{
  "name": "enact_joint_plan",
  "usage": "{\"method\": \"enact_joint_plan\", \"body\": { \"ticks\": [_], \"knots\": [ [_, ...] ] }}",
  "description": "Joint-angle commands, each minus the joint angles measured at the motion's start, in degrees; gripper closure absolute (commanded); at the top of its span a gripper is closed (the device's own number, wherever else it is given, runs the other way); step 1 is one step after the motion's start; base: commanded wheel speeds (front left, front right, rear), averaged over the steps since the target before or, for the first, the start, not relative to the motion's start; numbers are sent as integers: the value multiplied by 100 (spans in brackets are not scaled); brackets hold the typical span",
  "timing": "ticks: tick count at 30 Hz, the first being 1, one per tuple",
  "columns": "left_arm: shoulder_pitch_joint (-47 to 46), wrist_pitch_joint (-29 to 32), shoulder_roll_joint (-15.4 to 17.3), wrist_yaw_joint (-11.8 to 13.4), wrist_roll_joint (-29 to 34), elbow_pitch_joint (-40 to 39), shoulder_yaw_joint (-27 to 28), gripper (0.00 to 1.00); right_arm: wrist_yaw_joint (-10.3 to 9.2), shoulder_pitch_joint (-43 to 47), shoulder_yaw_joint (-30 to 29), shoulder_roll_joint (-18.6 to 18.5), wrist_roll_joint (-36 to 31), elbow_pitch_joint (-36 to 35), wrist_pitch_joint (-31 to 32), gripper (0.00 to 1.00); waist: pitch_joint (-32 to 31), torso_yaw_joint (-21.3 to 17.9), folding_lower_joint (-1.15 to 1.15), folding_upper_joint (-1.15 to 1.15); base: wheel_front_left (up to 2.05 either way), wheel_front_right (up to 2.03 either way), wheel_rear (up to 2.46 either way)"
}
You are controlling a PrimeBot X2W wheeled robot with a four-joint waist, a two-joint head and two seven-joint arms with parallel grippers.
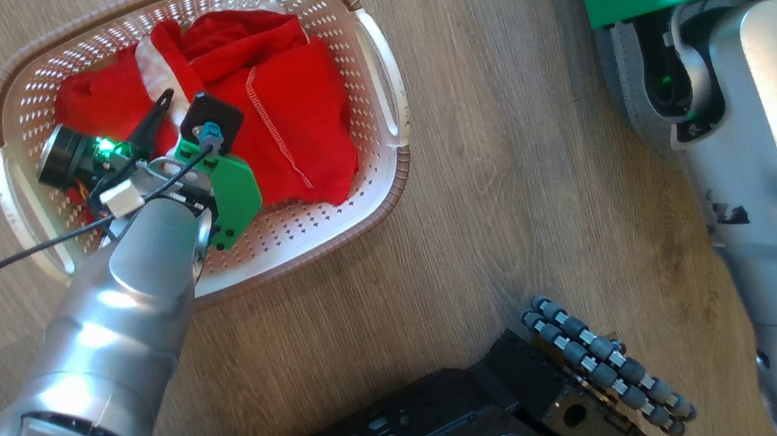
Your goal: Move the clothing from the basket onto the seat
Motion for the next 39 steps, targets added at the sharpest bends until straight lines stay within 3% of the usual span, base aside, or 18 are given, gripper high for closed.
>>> {"method": "enact_joint_plan", "body": {
  "ticks": [1,9,11,22,31,39],
  "knots": [
    [6,85,88,61,51,-1,27,0,41,92,19,80,52,-172,-27,0,7,-10,-1,0,0,0,0],
    [-54,425,68,50,-75,124,26,0,41,72,-5,116,82,-185,-27,0,34,-13,-1,0,0,0,0],
    [-32,437,61,50,-103,137,19,100,41,73,1,122,88,-174,-27,0,0,-4,-1,0,0,0,0],
    [255,80,-56,-51,-426,54,47,100,41,191,16,53,74,-64,-27,0,-585,207,-1,0,0,0,0],
    [706,-144,-80,-231,-736,-352,-112,100,41,423,33,-181,65,176,-27,0,-1347,533,-1,0,0,0,0],
    [1306,-264,-81,-243,-1277,-928,-279,100,41,899,-17,-313,64,434,-27,0,-2219,891,-1,0,0,0,0]
  ]
}}
